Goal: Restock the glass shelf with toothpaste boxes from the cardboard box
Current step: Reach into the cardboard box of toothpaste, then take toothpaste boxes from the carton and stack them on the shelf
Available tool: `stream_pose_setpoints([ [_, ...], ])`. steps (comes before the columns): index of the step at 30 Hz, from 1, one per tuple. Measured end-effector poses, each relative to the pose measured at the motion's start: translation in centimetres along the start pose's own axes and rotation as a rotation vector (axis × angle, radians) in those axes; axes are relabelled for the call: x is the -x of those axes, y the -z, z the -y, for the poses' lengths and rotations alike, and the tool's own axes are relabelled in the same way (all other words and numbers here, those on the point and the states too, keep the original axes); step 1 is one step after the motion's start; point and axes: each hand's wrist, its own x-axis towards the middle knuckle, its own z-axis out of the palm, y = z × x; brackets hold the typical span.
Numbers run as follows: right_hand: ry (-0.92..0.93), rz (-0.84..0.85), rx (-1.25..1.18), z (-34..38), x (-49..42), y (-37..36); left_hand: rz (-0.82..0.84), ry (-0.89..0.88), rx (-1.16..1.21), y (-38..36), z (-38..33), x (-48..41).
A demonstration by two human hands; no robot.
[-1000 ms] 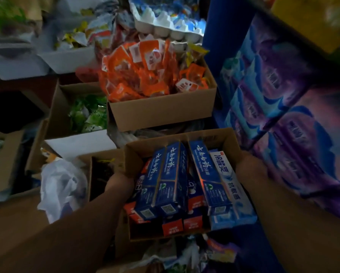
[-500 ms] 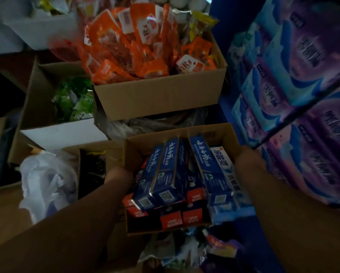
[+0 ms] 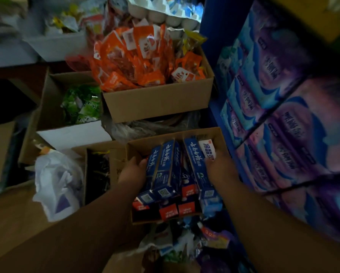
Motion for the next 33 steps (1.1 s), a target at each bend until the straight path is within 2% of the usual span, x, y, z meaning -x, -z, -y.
stream_pose_setpoints([
  [3,0.035,0.136,0.059,0.6,3.2,-0.7,0.086,-0.236,-0.088,-0.3,-2.4,3.3],
  [6,0.03,0.176,0.228,0.8,4.7,-0.9,0.137,-0.332,-0.174,-1.3,-3.1,5.2],
  [10,-0.028,0.234,0.361,0.5,5.2,-1.1,0.21,-0.379,-0.301,-2.2,-3.3,6.5],
  [13,-0.057,0.198,0.318,0.5,5.4,-0.9,0.272,-0.36,-0.359,-2.4,-2.9,6.7],
  [18,-0.019,0.073,0.09,2.5,6.2,2.6,0.216,-0.284,-0.189,-0.5,-5.3,8.8],
  [21,-0.003,0.03,0.017,3.8,7.4,6.1,0.183,-0.242,0.028,0.9,-8.5,9.8],
  [27,0.161,-0.139,0.036,7.9,10.2,14.0,0.362,0.002,0.59,2.6,-16.2,11.3],
  [30,0.287,-0.244,0.045,10.8,11.5,17.2,0.52,-0.021,0.888,3.7,-19.4,11.6],
  [33,0.332,-0.32,0.132,13.7,12.6,20.0,0.567,-0.089,0.974,6.1,-22.8,11.7],
])
